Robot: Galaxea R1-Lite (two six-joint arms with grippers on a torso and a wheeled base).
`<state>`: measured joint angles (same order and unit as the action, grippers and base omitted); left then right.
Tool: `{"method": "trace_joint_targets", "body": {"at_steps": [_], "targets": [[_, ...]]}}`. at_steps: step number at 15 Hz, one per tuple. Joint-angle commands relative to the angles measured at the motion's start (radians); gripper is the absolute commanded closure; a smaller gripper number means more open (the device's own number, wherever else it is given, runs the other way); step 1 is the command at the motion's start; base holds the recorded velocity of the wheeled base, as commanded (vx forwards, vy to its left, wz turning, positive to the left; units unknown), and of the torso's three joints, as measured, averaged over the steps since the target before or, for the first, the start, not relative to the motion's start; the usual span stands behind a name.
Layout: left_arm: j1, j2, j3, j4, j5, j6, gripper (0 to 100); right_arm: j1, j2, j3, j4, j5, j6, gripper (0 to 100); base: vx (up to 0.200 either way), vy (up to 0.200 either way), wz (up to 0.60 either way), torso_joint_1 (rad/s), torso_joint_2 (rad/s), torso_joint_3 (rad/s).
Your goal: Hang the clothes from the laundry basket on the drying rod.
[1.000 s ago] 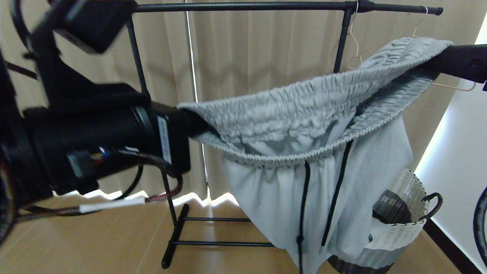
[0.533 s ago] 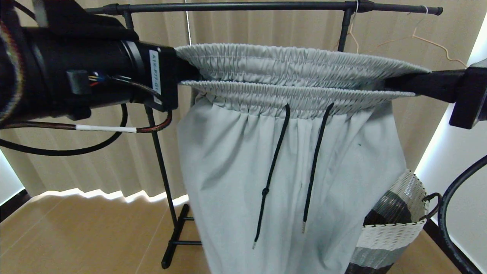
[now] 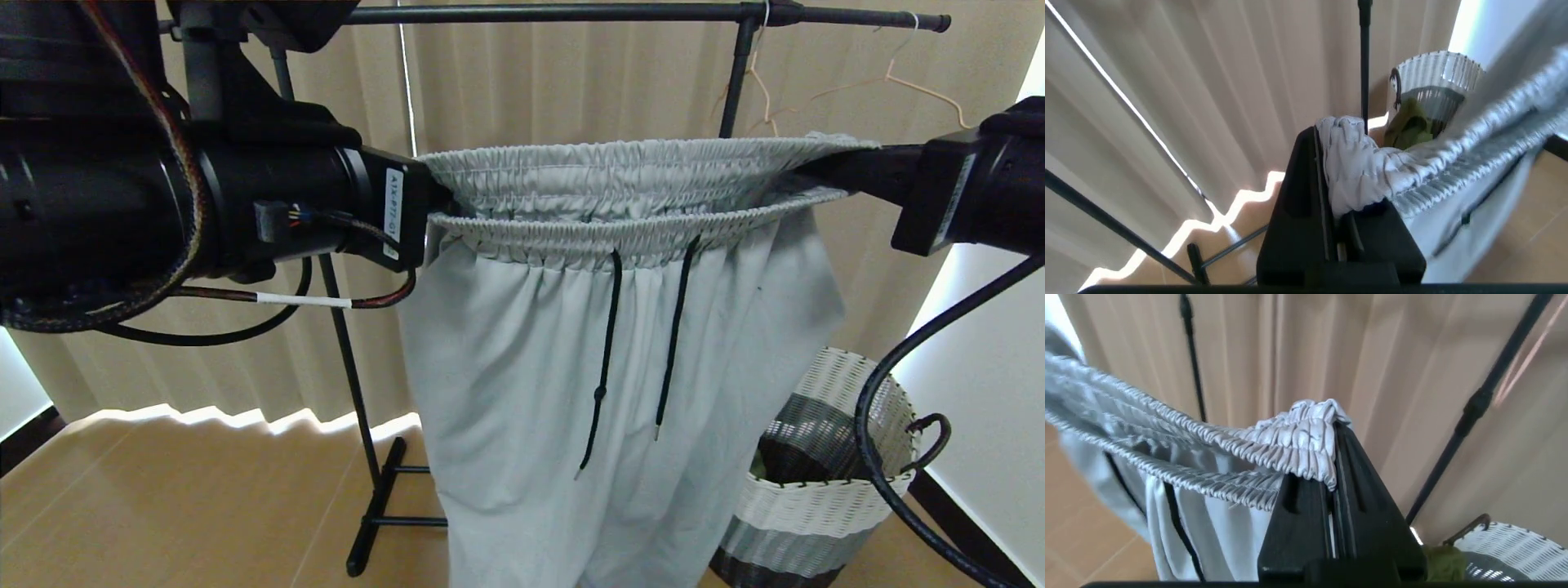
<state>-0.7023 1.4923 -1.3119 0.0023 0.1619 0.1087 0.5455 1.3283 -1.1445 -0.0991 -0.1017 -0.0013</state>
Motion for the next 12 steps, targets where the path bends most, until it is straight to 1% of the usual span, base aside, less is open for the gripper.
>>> {"method": "trace_joint_targets", "body": {"at_steps": [1, 3, 9, 10, 12], "targets": [[0.000, -0.011, 0.022, -0.002, 0.001, 0.000, 100, -0.027, 0.042, 0.002, -0.022, 0.000, 0.000, 100, 0.000, 0.000, 0.00, 0.000, 0.00, 0.000], [0.001, -0.029, 0.062, -0.002, -0.001, 0.000, 100, -0.047, 0.063, 0.006, -0.053, 0.002, 0.000, 100, 0.000, 0.000, 0.00, 0.000, 0.00, 0.000], [0.000, -0.034, 0.132, -0.005, -0.004, -0.004, 100, -0.047, 0.063, 0.014, -0.051, 0.000, -0.008, 100, 0.000, 0.000, 0.00, 0.000, 0.00, 0.000], [-0.003, -0.037, 0.146, -0.027, -0.004, -0.004, 100, -0.047, 0.066, 0.014, -0.051, 0.000, -0.008, 100, 0.000, 0.000, 0.00, 0.000, 0.00, 0.000], [0.004, -0.018, 0.135, -0.087, -0.004, 0.000, 100, -0.047, 0.068, 0.015, -0.053, 0.000, -0.006, 100, 0.000, 0.000, 0.00, 0.000, 0.00, 0.000]]}}
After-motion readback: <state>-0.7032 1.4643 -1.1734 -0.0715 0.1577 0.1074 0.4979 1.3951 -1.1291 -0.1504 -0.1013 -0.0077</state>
